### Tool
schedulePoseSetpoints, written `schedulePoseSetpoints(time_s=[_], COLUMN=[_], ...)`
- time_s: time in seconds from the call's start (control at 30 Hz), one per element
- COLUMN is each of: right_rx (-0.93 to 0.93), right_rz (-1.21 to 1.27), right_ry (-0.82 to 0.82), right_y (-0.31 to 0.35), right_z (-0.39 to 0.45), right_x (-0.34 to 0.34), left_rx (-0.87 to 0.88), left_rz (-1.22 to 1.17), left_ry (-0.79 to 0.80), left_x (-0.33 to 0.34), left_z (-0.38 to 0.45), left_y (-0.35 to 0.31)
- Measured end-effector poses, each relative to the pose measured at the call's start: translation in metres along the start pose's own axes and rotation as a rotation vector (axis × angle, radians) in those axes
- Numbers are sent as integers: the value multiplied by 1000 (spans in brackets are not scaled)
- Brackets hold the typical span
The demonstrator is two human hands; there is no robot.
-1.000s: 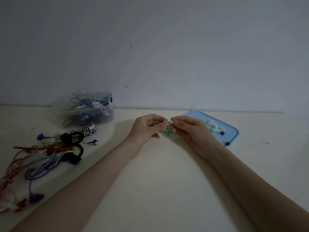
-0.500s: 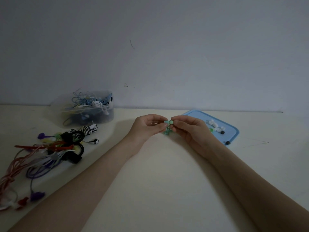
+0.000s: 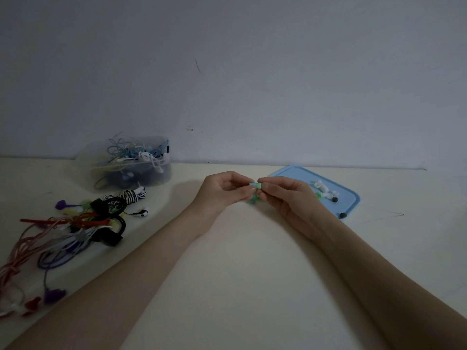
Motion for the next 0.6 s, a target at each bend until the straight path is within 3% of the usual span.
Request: schedulePoseSetpoints(time_s=[0.6], right_rx=[49], right_rz=[30], right_ry=[-10], right_y=[-1], right_z=[0], right_x=[1], left_rx=[-42], left_rz=[-103], left_ry=[-1], left_x=[2], left_z=[-1], left_y=[1])
Point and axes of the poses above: each hand's wrist, its own z-axis towards the middle knuckle, its own x-axis out of the palm, y = z × x, the point moved 3 cm from there along z, towards the middle knuckle, and after that the axes turned 7 degrees about y, right-handed, at the moved point
